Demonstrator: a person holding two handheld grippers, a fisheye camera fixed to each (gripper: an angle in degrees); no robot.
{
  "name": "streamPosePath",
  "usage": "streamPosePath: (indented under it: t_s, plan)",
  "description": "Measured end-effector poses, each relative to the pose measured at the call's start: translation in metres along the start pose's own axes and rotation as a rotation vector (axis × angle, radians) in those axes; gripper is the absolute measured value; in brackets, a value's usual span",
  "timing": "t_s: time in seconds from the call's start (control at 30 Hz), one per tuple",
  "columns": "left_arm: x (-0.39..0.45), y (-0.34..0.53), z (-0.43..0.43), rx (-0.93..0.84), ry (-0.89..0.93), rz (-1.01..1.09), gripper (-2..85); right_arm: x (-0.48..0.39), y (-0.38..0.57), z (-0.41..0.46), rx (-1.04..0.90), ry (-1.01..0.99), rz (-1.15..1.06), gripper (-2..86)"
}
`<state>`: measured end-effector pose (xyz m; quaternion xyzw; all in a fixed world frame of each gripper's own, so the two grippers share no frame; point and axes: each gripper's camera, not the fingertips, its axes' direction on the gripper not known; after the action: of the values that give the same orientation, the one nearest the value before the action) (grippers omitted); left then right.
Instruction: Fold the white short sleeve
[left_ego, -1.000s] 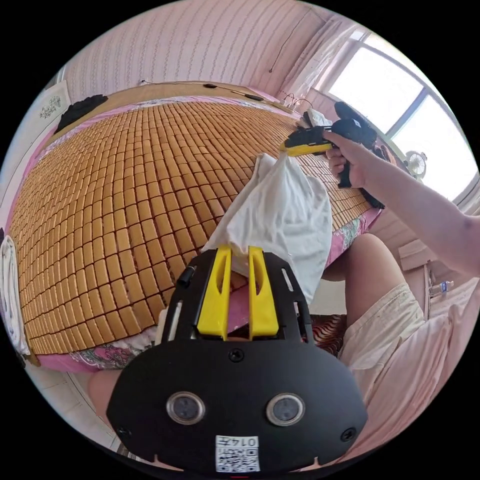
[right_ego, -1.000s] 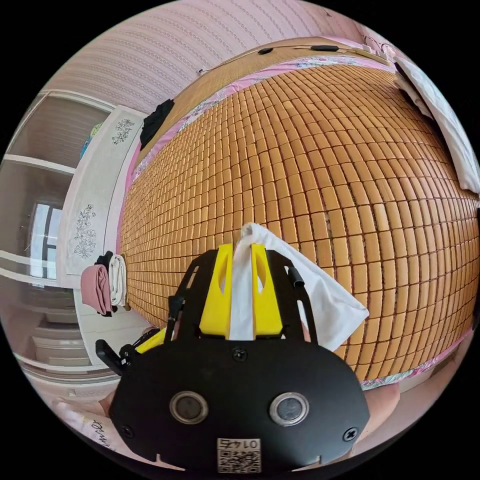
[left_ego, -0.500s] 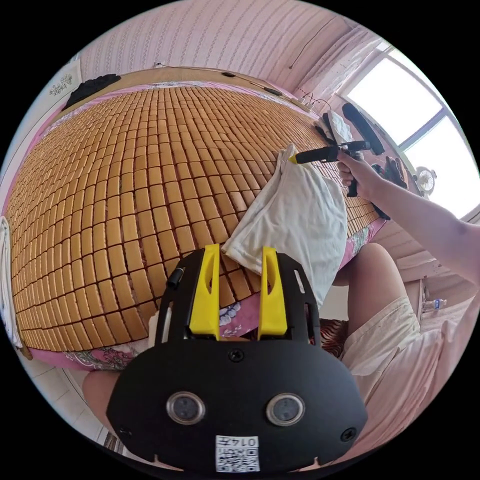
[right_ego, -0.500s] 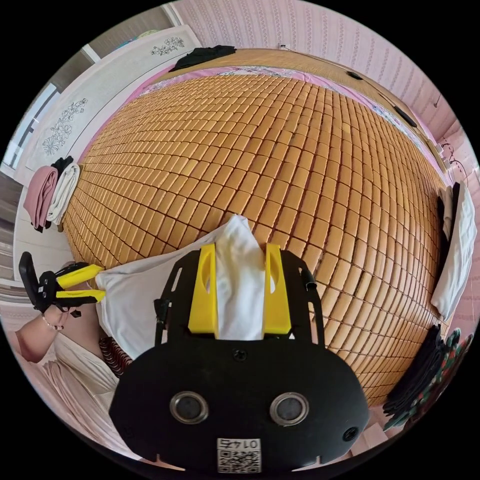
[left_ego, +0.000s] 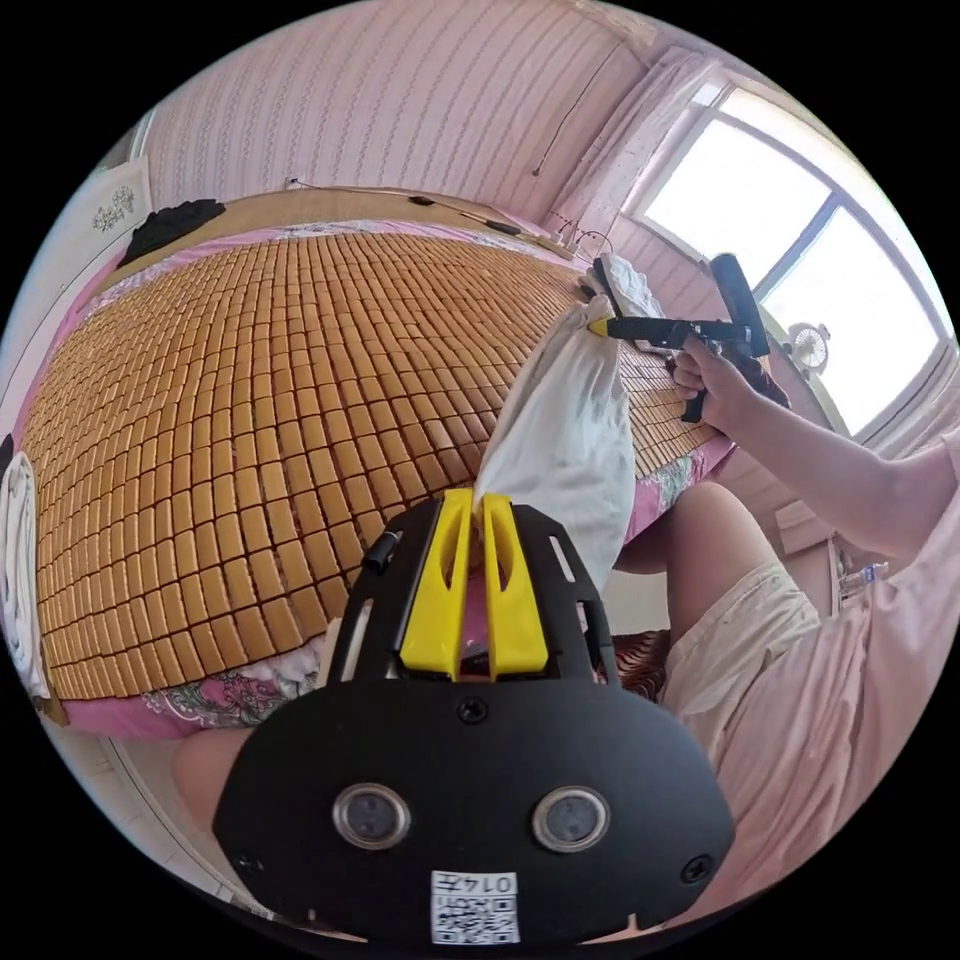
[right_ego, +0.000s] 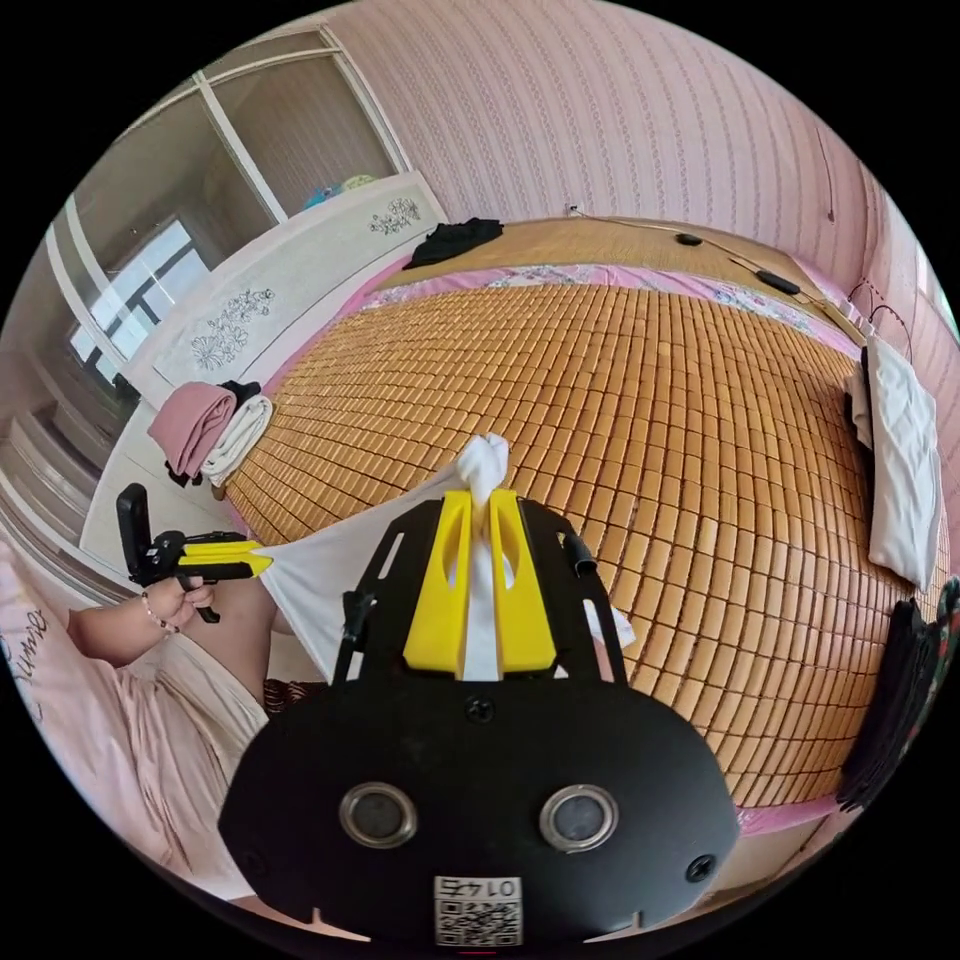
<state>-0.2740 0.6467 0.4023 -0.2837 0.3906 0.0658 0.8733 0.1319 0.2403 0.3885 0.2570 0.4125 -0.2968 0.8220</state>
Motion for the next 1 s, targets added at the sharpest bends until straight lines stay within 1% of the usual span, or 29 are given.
streamPosePath:
  t_s: [0.07, 0.13, 0.27, 0.4, 0.5, 0.6, 0.67, 0.7, 0.83, 0.87, 0.9, 0.93, 0.97, 1.0]
  plan:
    - [0.016, 0.015, -0.037, 0.059, -0.006, 0.052, -0.8, -0.023, 0.009, -0.039, 0.099, -0.043, -0.019, 1.6]
    - [0.027, 0.028, -0.066, 0.121, -0.021, 0.083, -0.7, -0.042, 0.009, -0.062, 0.155, -0.058, -0.043, 1.5]
    - [0.041, 0.061, -0.132, 0.276, -0.071, 0.077, -0.8, -0.094, -0.008, -0.099, 0.269, -0.132, -0.159, 1.4]
    - [0.041, 0.09, -0.188, 0.409, -0.162, 0.029, -0.8, -0.151, -0.039, -0.11, 0.332, -0.204, -0.298, 1.6]
    - [0.036, 0.114, -0.235, 0.515, -0.273, -0.017, -0.8, -0.204, -0.072, -0.106, 0.347, -0.267, -0.422, 1.8]
    - [0.022, 0.139, -0.282, 0.607, -0.386, -0.081, -0.8, -0.264, -0.113, -0.091, 0.343, -0.354, -0.532, 1.9]
    - [0.004, 0.158, -0.316, 0.67, -0.467, -0.155, -0.8, -0.321, -0.147, -0.075, 0.335, -0.389, -0.642, 1.9]
    - [-0.001, 0.162, -0.325, 0.685, -0.488, -0.173, -0.7, -0.337, -0.156, -0.07, 0.33, -0.393, -0.669, 2.0]
    - [-0.044, 0.183, -0.382, 0.739, -0.662, -0.275, -0.2, -0.454, -0.234, -0.023, 0.261, -0.449, -0.811, 2.3]
    - [-0.061, 0.184, -0.397, 0.745, -0.738, -0.308, 0.3, -0.491, -0.261, -0.002, 0.225, -0.447, -0.824, 2.9]
    - [-0.071, 0.183, -0.404, 0.743, -0.776, -0.322, 0.6, -0.511, -0.275, 0.01, 0.196, -0.44, -0.824, 3.2]
    - [-0.097, 0.18, -0.417, 0.722, -0.842, -0.357, 2.2, -0.548, -0.302, 0.039, 0.132, -0.428, -0.809, 4.8]
    - [-0.129, 0.178, -0.427, 0.684, -0.879, -0.433, 4.3, -0.579, -0.325, 0.073, 0.054, -0.413, -0.762, 6.4]
    - [-0.147, 0.178, -0.431, 0.669, -0.892, -0.486, 5.6, -0.592, -0.334, 0.092, -0.002, -0.391, -0.736, 7.4]
